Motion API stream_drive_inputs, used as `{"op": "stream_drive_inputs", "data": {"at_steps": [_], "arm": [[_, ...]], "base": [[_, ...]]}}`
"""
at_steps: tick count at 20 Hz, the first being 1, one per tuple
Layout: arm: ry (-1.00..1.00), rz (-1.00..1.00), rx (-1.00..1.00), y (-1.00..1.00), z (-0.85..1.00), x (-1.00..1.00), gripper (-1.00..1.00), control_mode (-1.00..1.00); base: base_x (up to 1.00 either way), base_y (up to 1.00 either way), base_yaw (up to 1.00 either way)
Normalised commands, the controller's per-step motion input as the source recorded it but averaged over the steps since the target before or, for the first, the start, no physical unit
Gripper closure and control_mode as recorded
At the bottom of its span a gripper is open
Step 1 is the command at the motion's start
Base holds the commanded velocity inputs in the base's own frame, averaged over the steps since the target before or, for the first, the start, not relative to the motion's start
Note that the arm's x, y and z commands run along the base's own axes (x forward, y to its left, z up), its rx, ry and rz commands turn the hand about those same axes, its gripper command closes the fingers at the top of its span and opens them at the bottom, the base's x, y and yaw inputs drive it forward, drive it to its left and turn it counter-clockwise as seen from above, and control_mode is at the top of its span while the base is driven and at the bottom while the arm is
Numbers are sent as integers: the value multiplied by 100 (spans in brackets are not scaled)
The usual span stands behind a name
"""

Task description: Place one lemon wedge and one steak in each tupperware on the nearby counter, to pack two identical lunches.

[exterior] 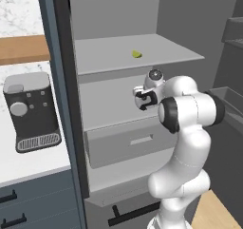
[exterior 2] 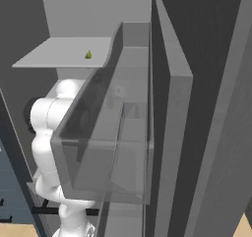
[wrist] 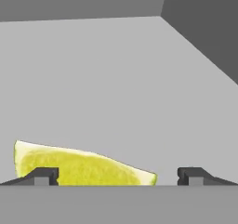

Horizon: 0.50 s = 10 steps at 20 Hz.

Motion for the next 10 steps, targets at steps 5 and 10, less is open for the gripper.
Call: {"op": "stream_drive_inputs", "data": {"at_steps": [5, 10], "arm": [[6, 0, 0, 0, -19, 4, -100, -100], [4, 0, 0, 0, -19, 0, -100, -100]], "base": [[0, 0, 0], [0, 0, 0]]}}
